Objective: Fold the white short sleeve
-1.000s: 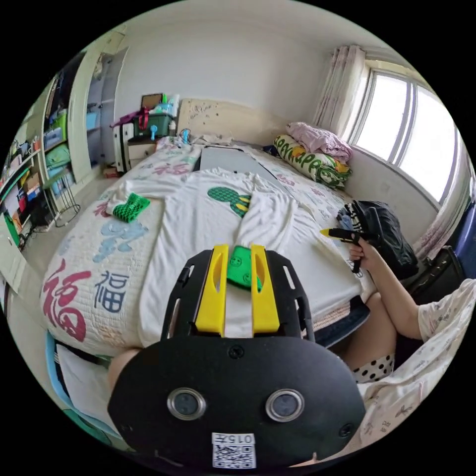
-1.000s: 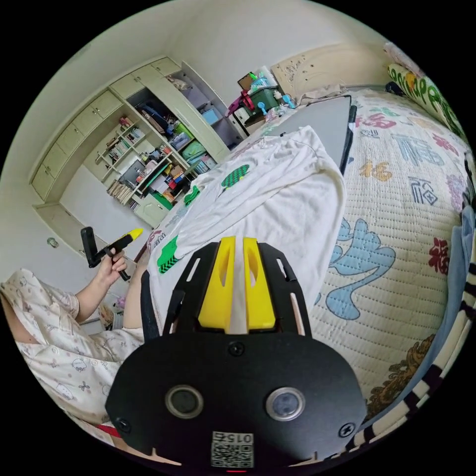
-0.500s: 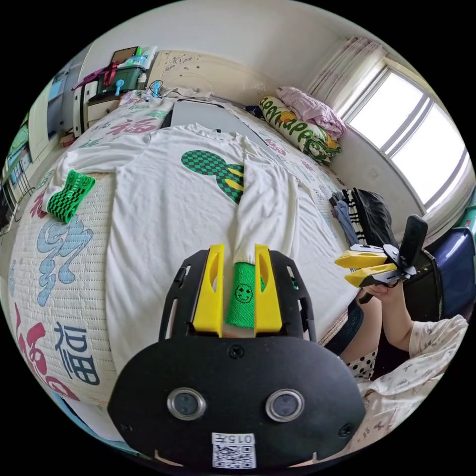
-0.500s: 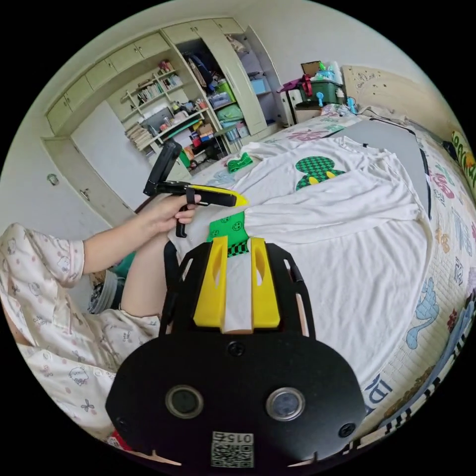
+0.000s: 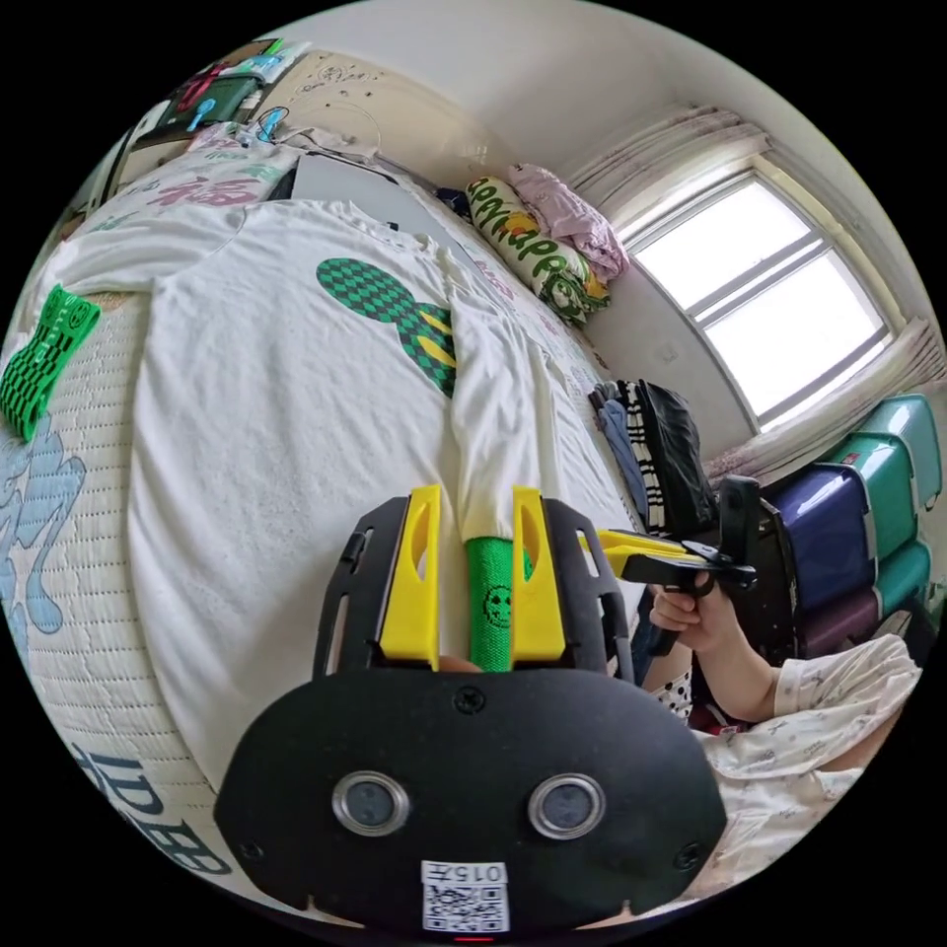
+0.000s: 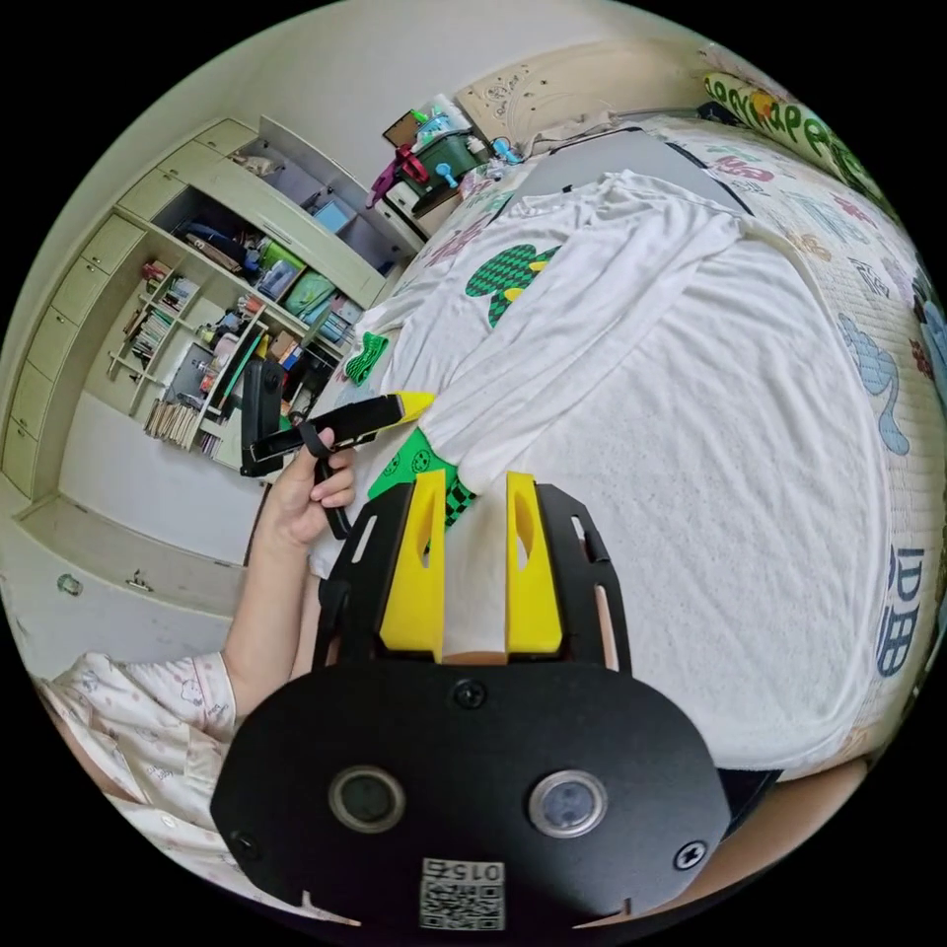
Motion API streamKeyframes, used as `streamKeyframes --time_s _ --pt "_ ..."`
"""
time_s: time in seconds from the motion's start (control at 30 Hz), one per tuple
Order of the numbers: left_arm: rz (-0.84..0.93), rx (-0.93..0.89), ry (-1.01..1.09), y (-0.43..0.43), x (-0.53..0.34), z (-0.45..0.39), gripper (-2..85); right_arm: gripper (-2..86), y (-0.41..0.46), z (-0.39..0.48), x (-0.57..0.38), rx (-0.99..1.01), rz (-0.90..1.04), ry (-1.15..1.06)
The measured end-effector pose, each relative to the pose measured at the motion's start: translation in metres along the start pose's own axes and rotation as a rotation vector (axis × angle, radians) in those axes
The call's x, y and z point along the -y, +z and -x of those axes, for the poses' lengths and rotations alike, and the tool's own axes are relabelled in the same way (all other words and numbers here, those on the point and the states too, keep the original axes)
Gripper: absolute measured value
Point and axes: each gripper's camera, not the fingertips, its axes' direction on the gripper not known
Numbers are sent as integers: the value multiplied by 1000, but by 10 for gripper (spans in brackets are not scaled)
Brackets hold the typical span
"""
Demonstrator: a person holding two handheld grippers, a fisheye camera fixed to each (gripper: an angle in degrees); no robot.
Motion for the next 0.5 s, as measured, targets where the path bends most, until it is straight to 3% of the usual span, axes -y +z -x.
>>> streamKeyframes --time_s 0.23,0.5 --pt "77 -5 80 34 23 -1 93 86 22 25 39 -16 5 47" --pt "89 -80 120 53 39 7 38 6 10 44 64 -105 2 65"
